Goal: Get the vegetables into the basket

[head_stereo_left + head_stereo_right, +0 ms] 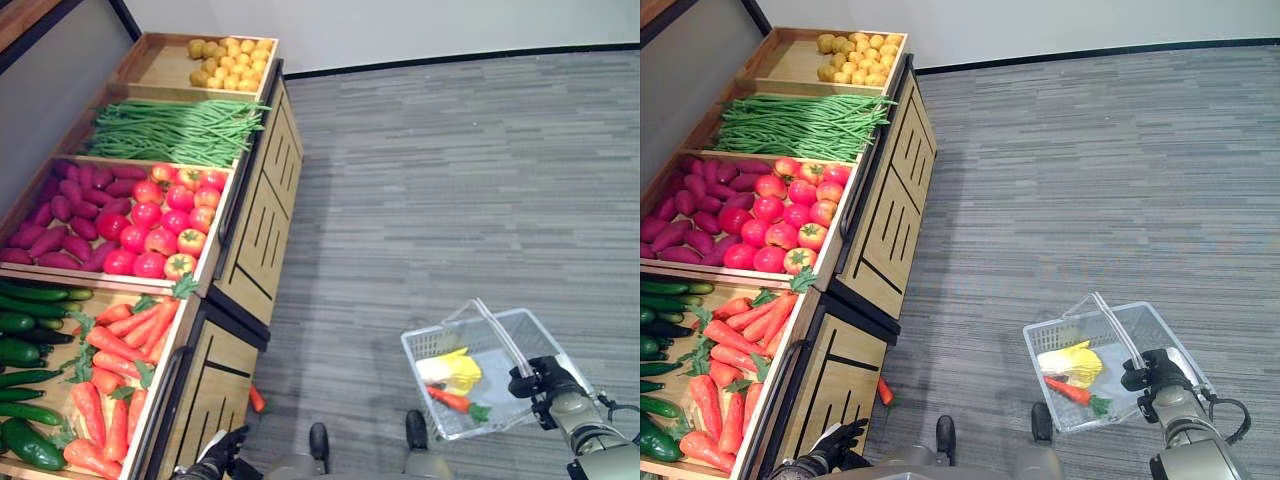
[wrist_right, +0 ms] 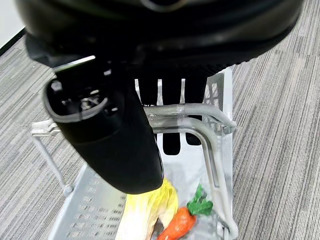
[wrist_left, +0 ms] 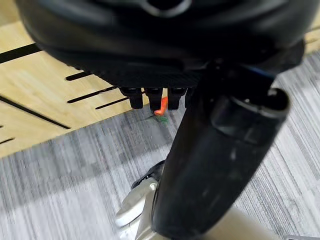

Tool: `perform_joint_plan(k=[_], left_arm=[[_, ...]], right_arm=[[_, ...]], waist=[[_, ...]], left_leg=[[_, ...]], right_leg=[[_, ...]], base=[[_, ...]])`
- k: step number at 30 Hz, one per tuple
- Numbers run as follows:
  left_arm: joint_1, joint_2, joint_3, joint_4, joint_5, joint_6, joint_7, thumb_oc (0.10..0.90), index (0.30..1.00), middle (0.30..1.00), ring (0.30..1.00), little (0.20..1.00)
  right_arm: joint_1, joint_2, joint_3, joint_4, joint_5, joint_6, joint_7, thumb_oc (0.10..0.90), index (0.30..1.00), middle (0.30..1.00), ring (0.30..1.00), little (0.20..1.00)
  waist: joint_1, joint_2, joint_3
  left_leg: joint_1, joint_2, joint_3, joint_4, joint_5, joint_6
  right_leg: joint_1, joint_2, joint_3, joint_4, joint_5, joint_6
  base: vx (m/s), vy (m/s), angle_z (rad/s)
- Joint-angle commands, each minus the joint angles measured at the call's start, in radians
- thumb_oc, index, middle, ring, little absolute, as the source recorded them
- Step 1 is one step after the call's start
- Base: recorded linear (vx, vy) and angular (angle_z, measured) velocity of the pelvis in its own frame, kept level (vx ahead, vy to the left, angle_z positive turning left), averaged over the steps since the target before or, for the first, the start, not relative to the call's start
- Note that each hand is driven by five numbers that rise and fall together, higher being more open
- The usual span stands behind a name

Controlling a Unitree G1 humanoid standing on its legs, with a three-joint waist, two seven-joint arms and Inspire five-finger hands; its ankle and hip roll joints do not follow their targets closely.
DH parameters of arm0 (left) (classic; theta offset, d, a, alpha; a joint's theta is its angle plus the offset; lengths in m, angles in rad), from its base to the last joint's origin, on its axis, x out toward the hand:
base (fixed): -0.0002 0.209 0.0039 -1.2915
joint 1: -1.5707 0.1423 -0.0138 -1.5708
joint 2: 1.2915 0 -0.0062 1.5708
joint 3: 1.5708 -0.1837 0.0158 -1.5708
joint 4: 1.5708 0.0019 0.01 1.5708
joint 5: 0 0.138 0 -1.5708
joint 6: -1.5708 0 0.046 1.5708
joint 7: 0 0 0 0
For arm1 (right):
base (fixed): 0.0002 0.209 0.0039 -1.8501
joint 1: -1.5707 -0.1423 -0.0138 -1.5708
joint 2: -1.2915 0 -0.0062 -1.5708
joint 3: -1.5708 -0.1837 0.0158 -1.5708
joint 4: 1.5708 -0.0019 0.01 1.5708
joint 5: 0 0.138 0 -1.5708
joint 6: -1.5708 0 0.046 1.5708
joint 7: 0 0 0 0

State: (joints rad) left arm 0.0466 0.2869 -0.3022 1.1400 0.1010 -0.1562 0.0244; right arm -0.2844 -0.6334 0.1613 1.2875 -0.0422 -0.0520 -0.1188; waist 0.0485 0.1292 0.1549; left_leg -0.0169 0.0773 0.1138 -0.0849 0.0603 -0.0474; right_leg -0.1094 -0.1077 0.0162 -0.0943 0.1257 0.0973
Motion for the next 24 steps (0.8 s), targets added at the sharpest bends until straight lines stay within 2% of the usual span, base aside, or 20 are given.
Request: perform_joint_plan(k=[1, 3, 15, 24], left_arm=[[-0.042, 0.046, 0.030, 0.044, 0.050, 0.001, 0.057, 0.900, 1.000, 1.000, 1.000, 1.000], [-0.035, 0.036, 0.030, 0.059, 0.071, 0.011, 0.065, 0.900, 1.000, 1.000, 1.000, 1.000], [-0.012, 0.015, 0.035, 0.076, 0.069, 0.020, 0.062, 0.900, 1.000, 1.000, 1.000, 1.000], [-0.010, 0.018, 0.093, 0.101, 0.035, 0.026, 0.062, 0.900, 1.000, 1.000, 1.000, 1.000]], right_arm=[[-0.138, -0.060, 0.001, 0.005, -0.004, -0.048, -0.073, 0.400, 0.300, 0.300, 0.300, 0.300], [-0.135, -0.063, 0.005, 0.014, -0.016, -0.042, -0.073, 0.900, 1.000, 1.000, 1.000, 1.000], [-0.100, -0.073, -0.035, 0.040, 0.011, -0.039, -0.069, 0.900, 1.000, 1.000, 1.000, 1.000], [-0.038, -0.052, -0.073, 0.038, 0.026, -0.035, -0.059, 0.900, 1.000, 1.000, 1.000, 1.000]], waist=[[-0.003, -0.086, -0.024], [-0.004, -0.086, -0.022], [-0.004, -0.090, -0.030], [-0.009, -0.102, -0.037]], left_leg=[[-0.064, 0.017, -0.078, -0.002, 0.028, -0.045], [-0.064, 0.021, -0.076, -0.002, 0.029, -0.047], [-0.049, 0.026, -0.087, -0.002, 0.025, -0.047], [-0.035, 0.021, -0.092, 0.000, 0.014, -0.044]], right_leg=[[0.014, -0.048, -0.047, 0.007, -0.031, 0.064], [0.012, -0.046, -0.046, 0.007, -0.031, 0.063], [0.031, -0.042, -0.057, 0.007, -0.041, 0.061], [0.047, -0.046, -0.063, 0.007, -0.043, 0.064]], base=[[0.00, -0.036, -0.09], [0.01, -0.032, -0.07], [0.00, -0.003, -0.01], [0.00, 0.000, 0.00]])
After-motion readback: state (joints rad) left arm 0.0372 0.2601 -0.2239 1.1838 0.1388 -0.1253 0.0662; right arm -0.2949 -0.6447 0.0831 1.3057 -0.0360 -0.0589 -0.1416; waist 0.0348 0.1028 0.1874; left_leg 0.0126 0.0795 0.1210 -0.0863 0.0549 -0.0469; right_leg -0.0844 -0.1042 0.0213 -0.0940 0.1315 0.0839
